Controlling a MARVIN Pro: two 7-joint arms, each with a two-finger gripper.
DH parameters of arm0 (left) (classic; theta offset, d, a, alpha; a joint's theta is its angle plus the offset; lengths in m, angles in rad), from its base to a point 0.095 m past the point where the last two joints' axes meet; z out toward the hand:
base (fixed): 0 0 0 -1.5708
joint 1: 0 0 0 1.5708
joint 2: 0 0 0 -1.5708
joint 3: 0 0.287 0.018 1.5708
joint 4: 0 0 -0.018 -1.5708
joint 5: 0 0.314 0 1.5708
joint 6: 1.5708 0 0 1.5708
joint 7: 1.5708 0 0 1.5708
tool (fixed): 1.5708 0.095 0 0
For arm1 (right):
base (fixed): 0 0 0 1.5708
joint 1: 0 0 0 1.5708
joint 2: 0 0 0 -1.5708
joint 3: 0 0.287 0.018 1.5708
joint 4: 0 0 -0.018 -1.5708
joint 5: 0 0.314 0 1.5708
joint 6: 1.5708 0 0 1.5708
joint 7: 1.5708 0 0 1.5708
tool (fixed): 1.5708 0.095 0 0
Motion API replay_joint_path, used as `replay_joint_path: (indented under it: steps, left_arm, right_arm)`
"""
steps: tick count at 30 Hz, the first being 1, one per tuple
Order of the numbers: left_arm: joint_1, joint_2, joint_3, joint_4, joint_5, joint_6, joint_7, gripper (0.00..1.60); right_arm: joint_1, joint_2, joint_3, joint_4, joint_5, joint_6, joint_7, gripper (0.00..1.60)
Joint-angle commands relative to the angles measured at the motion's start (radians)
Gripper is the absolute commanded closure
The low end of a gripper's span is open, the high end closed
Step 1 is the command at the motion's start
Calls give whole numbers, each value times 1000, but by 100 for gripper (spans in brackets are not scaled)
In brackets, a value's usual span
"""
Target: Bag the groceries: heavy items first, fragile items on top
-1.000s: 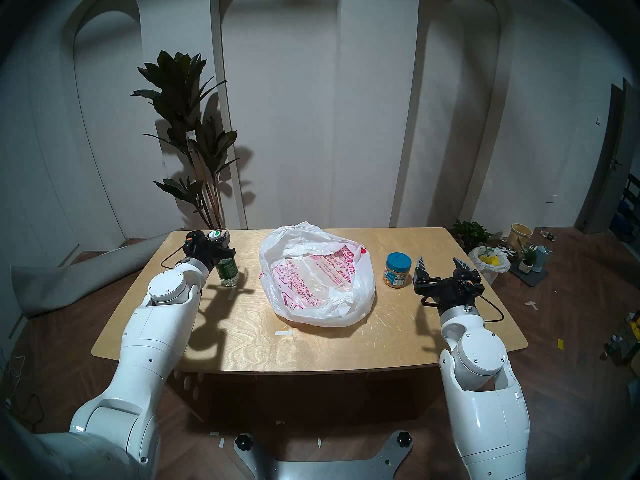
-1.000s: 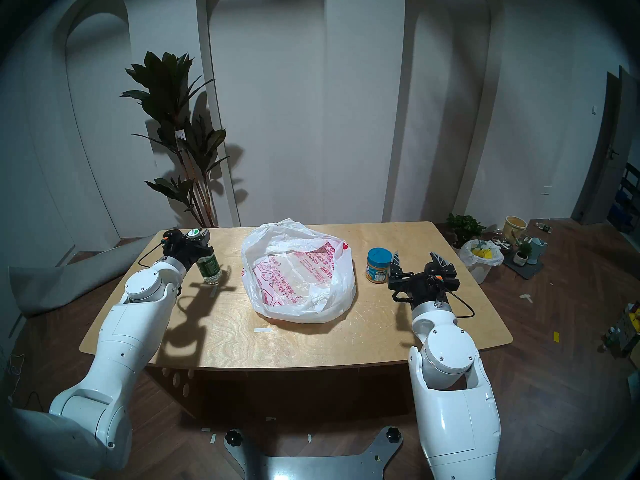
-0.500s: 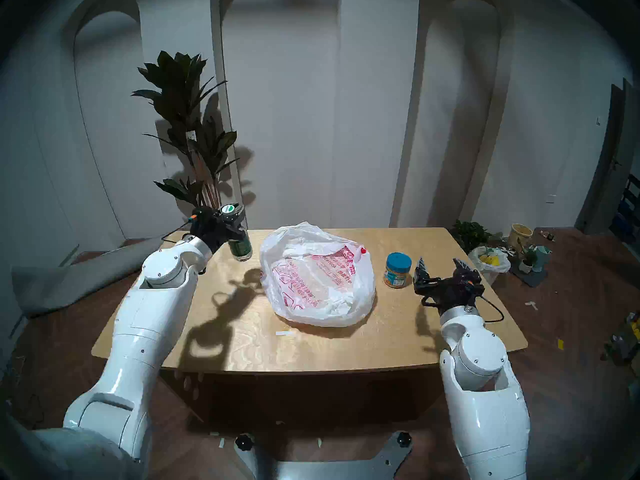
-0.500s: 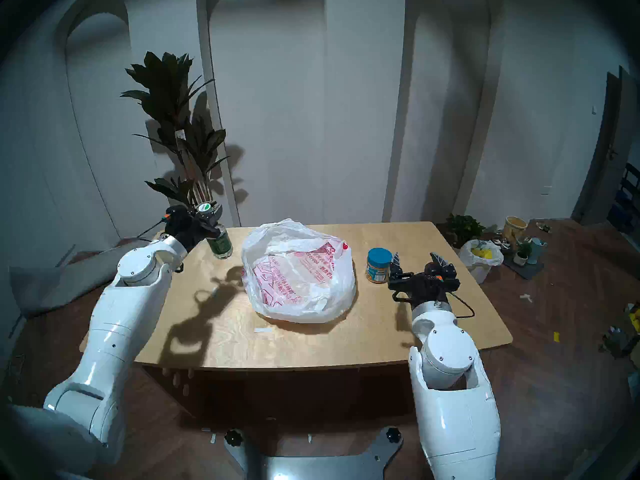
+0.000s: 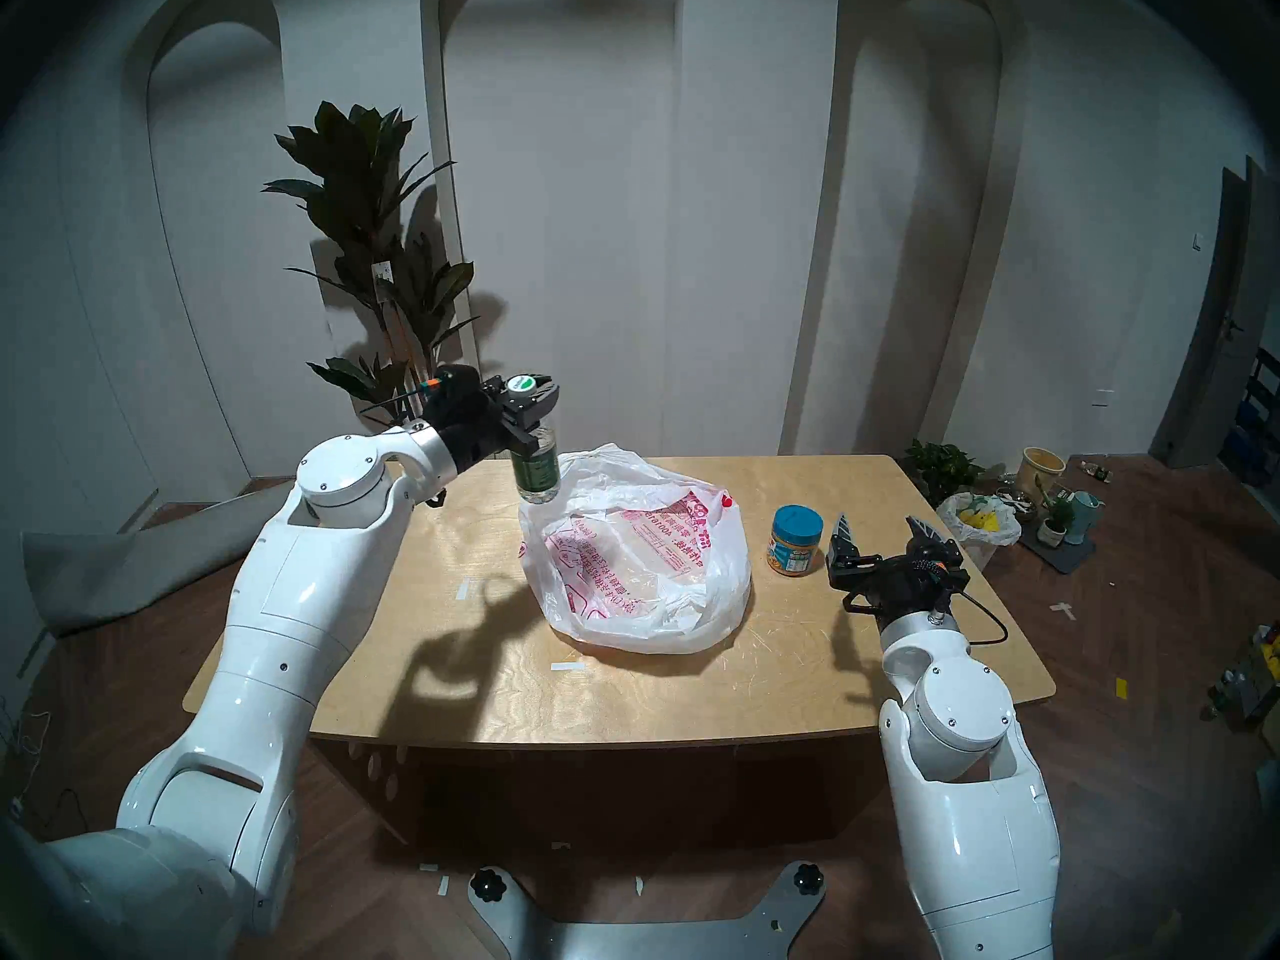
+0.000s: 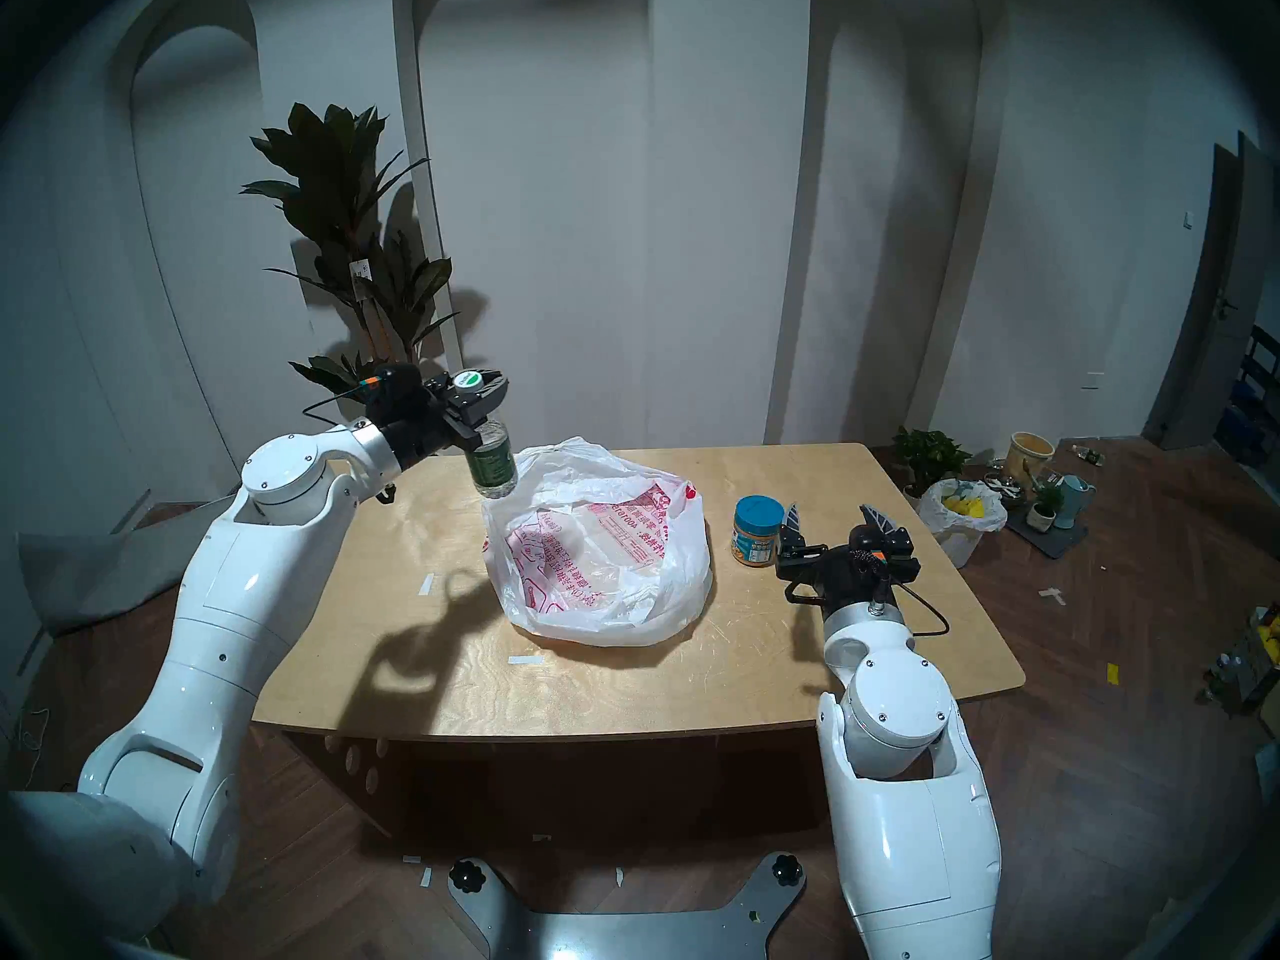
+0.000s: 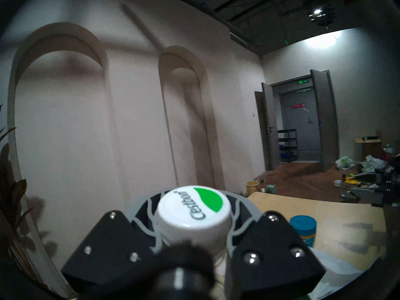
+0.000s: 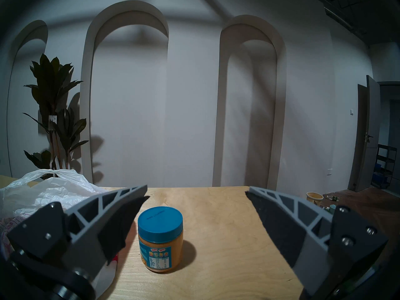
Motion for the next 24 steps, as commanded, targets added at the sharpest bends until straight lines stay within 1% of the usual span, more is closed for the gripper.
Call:
replay_joint_path:
  steps: [1,3,5,6,7,8,9,12,14,15,20,22,24]
  left_arm:
    - [-110,-72,21,27,-14,64,-1,160]
    - [-122,-92,22,65,-17,75,8,160]
    - [-139,-102,33,112,-4,61,8,160]
    - [-153,-103,45,142,-5,48,4,160]
    - [-153,-91,66,152,36,-8,0,160]
    - [-150,-91,74,159,46,-24,1,160]
    - [-147,-102,69,175,37,-33,5,160]
    - [-133,-100,78,188,62,-64,5,160]
    - [-121,-105,75,207,58,-107,9,160]
    - [-111,-110,68,208,55,-104,15,160]
    - [-76,-120,67,217,56,-173,19,160]
    - [-63,-139,60,226,47,-180,37,160]
    - [-57,-154,67,232,46,-176,45,160]
  right_arm:
    - [5,-1,-1,-25,0,-5,-1,0]
    - [4,-1,-1,-26,0,-5,-1,0]
    - [4,-1,-1,-26,0,-4,-1,0]
    - [4,-1,-1,-27,0,-4,-1,0]
    - [4,-1,-1,-27,0,-4,-1,0]
    - [4,-1,-1,-27,0,-4,-1,0]
    - [4,-1,-1,-27,0,-4,-1,0]
    - [3,-1,-2,-27,0,-4,-2,0]
    - [3,-1,-2,-28,1,-4,-2,0]
    - [3,-1,-2,-28,1,-3,-2,0]
    - [3,-1,-2,-29,1,-3,-2,0]
    - [3,-1,-2,-29,1,-3,-2,0]
    - [3,-1,-2,-29,1,-3,-2,0]
